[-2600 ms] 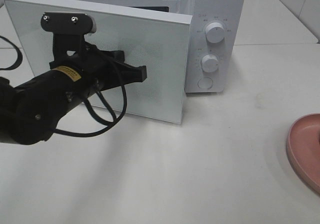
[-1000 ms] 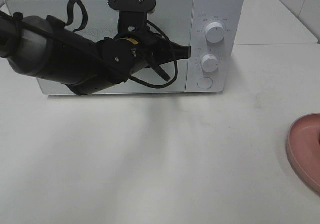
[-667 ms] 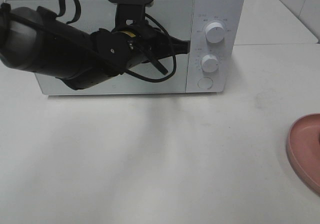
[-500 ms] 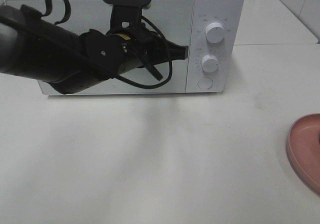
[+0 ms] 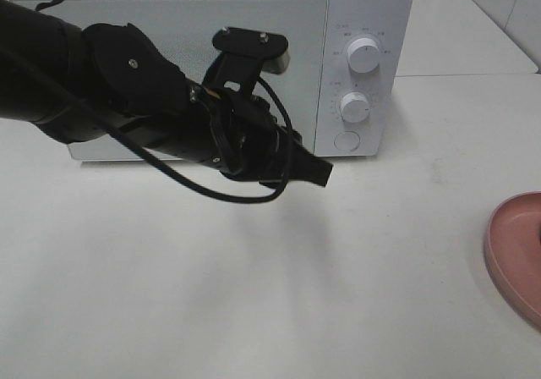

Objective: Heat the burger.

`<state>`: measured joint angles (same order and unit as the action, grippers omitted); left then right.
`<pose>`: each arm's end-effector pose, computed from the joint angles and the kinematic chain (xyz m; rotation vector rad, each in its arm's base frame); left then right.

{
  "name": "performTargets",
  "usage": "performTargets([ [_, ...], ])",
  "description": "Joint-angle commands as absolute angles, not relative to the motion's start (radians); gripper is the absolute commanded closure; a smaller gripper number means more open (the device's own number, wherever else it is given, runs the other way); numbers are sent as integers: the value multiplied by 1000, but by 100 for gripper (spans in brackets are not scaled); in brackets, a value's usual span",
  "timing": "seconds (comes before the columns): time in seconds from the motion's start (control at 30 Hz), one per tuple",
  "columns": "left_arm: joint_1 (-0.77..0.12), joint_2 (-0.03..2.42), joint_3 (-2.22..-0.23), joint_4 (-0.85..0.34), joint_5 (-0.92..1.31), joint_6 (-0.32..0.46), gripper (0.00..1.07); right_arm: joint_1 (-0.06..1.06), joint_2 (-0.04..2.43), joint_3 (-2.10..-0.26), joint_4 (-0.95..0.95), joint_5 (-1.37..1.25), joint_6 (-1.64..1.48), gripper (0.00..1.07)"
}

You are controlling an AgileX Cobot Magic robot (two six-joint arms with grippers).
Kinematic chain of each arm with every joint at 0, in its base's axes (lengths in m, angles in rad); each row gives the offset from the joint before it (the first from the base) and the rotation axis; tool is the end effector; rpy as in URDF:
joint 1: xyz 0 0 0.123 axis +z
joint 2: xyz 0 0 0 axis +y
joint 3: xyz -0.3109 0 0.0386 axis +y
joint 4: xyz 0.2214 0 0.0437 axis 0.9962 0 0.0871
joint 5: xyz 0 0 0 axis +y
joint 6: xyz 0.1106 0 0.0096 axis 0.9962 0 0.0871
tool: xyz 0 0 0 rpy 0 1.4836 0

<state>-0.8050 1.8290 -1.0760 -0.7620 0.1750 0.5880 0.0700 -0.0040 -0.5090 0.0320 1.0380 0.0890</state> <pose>0.2575 -0.2871 0.2157 0.8237 2.2989 -0.5972 -0.0392 0.0003 0.2600 0.0178 2.0109 0.1396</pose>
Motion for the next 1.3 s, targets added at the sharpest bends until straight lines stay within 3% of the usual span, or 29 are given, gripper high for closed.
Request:
performTargets([
  [0.03,-808,1817,-1076,-694,282,551,37,62,-30,-507,34,1037,81,32],
  [0.1,-808,1809,-1076,-592,375,464,10,62,-30,-507,34,1037,81,32],
  [0.17,-808,1802,-1076,-545,407,429,4,62,-30,-507,34,1037,81,32],
  [0.2,-808,1789,-1076,-459,456,357,5,62,-30,-507,34,1037,81,32],
  [0.23,-808,1789,-1076,-459,456,357,5,62,-30,-507,34,1037,81,32],
  [0.27,-808,1774,-1076,-368,502,265,5,62,-30,-507,34,1037,81,32],
  [0.33,-808,1763,-1076,-323,520,220,5,62,-30,-507,34,1037,81,32],
  [0.37,-808,1742,-1076,-237,553,153,5,62,-30,-507,34,1037,81,32],
  [0.5,-808,1710,-1076,-116,609,98,5,62,-30,-507,34,1037,81,32],
  [0.57,-808,1671,-1076,13,685,74,5,62,-30,-507,34,1037,81,32],
  [0.87,-765,1635,-1076,11,843,17,5,62,-30,-507,34,1037,81,32],
  [1.03,-579,1605,-1076,-81,942,52,5,62,-30,-507,34,1037,81,32],
  [1.13,-543,1598,-1076,-95,956,52,5,62,-30,-507,34,1037,81,32],
  [1.2,-395,1558,-1076,-157,1036,48,5,62,-30,-507,34,1037,81,32],
  [1.27,-363,1549,-1076,-166,1054,48,5,62,-30,-507,34,1037,81,32],
  [1.3,-290,1523,-1073,-176,1083,48,5,62,-30,-507,34,1037,81,32],
])
